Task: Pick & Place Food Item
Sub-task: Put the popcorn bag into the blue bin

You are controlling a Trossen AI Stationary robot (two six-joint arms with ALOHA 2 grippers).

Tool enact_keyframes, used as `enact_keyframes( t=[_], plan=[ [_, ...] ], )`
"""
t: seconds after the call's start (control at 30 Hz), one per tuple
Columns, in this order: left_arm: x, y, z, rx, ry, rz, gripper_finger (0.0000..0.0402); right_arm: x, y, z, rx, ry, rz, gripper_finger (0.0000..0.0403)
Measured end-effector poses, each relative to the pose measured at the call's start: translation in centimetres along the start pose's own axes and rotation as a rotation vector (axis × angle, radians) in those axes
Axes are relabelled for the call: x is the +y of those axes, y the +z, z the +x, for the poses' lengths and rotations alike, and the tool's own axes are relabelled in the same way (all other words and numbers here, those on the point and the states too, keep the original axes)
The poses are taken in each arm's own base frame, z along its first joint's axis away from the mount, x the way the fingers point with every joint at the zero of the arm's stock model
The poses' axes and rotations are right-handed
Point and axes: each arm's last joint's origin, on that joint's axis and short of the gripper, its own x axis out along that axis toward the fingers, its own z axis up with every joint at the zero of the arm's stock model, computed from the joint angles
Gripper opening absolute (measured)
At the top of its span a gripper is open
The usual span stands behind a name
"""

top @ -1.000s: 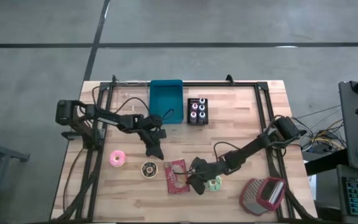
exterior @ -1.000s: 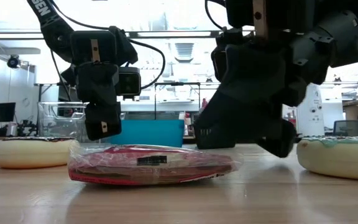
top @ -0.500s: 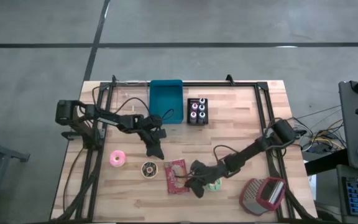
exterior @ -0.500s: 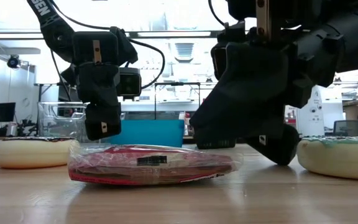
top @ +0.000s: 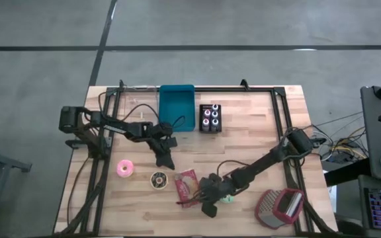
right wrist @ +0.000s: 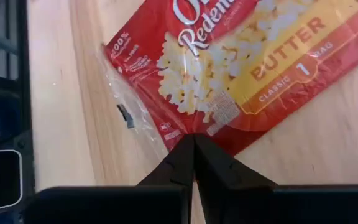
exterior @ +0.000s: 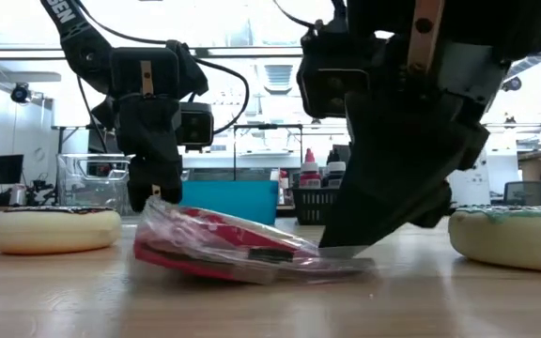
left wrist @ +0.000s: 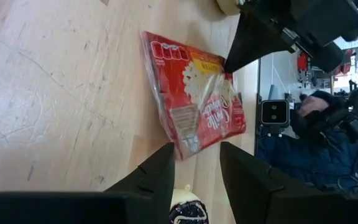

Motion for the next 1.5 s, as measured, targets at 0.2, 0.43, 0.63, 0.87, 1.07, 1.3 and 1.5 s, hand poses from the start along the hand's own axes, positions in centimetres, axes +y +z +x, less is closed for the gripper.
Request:
enact_keyframes(
  t=[0.2, 0.43, 0.63, 0.87, 1.07, 1.3, 1.5],
  plan=[
    [-0.3, -0.2, 0.3, 0.012, -0.003, -0.002, 0.0133, 0.8, 0.7, -0.1, -0.019, 0.012, -0.049, 0.0008],
    [-0.7, -0.5, 0.8, 0.028, -0.001, -0.01, 0.0133, -0.1, 0.0, 0.1, -0.007, -0.006, 0.027, 0.0008],
    [-0.7, -0.5, 0.9, 0.0, 0.041, -0.031, 0.0133, -0.7, -0.5, 0.1, -0.005, -0.014, 0.071, 0.0008],
    [-0.7, -0.5, 1.0, 0.002, 0.042, -0.077, 0.0133, -0.4, -0.2, 0.1, -0.029, -0.009, 0.028, 0.0008],
    [-1.1, -0.7, 1.3, 0.012, 0.039, -0.107, 0.0133, -0.5, -0.1, 0.2, -0.04, -0.008, 0.028, 0.0008],
    [-1.6, -1.4, 2.1, 0.018, 0.092, -0.093, 0.0133, -0.6, 0.1, 0.2, -0.045, -0.008, 0.032, 0.0008],
    [-1.4, -1.6, 2.2, 0.009, 0.143, -0.132, 0.0132, -0.6, 0.1, 0.2, -0.047, -0.008, 0.035, 0.0008]
  ],
)
